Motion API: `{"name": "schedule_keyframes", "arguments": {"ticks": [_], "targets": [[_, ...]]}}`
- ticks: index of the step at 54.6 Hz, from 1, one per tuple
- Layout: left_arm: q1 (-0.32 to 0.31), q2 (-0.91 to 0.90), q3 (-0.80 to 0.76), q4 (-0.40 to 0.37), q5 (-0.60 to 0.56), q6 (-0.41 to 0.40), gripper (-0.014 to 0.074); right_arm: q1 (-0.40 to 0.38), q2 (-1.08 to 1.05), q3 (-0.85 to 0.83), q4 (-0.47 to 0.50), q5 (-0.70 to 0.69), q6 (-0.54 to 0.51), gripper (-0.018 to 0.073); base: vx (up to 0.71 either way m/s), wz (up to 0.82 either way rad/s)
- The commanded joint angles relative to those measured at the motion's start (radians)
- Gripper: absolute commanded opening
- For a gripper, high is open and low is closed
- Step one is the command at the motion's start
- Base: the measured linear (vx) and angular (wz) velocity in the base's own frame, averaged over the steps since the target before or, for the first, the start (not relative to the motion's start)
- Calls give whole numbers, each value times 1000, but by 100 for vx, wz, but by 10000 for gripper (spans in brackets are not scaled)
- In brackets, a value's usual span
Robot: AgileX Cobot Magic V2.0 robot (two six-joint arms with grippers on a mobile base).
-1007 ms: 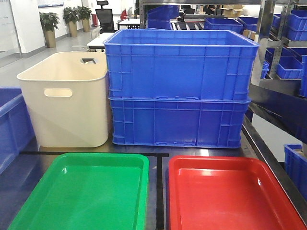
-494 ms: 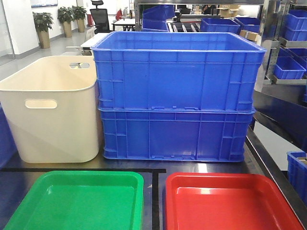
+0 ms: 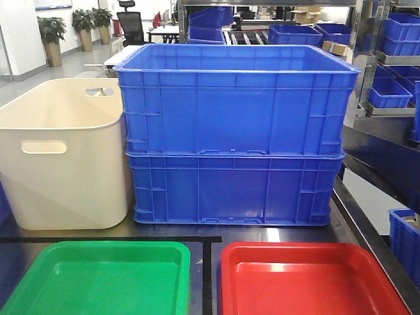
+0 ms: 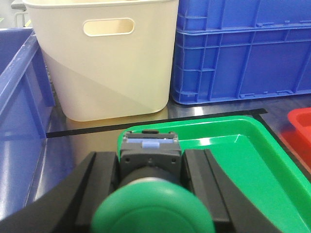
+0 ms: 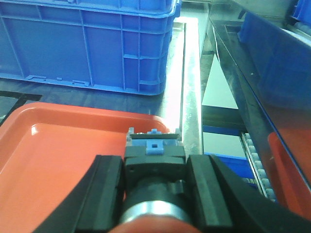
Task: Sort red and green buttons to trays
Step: 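Stop the base in front of the green and red trays, then lower left gripper over green tray and right gripper over red tray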
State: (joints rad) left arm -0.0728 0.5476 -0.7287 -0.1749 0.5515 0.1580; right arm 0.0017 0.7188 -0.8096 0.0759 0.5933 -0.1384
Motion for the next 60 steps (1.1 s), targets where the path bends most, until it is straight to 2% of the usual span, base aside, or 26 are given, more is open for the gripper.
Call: {"name": "schedule_keyframes", "arguments": {"ticks": [1,26,32,36,39,42,46,51,55,60], "targets": [[-1,5,-25,-16,-92,-3,-3,-3,-5,-29,-2,-87,0,-9,0,0],[-1,5,-25,-16,-112,-3,-3,-3,-5,-29,-1,-92,2,-9,0,0],[-1,9,-25,-17,-140,0,-3,-3,-5,-29,50,-92,4,-9,0,0],[-1,20,-26,-20,-159,22,-3,-3,5,-30,96,-88,-36,-9,0,0],[-1,42,-33,-50,-161,55,-3,-3,28,-30,159,-87,-89,-9,0,0],[-2,67,-33,-123,-175,95,-3,-2,53,-30,241,-83,-160,-9,0,0],[-2,105,-33,-276,-175,165,-3,-2,93,-37,376,-58,-270,-9,0,0],[-2,174,-33,-509,-174,317,-3,-2,154,-53,540,0,-403,-9,0,0],[-2,224,-33,-702,-167,451,-3,-2,204,-60,652,38,-467,-9,0,0],[-2,308,-31,-913,-133,618,-2,-2,269,-62,720,71,-512,-9,0,0]]}}
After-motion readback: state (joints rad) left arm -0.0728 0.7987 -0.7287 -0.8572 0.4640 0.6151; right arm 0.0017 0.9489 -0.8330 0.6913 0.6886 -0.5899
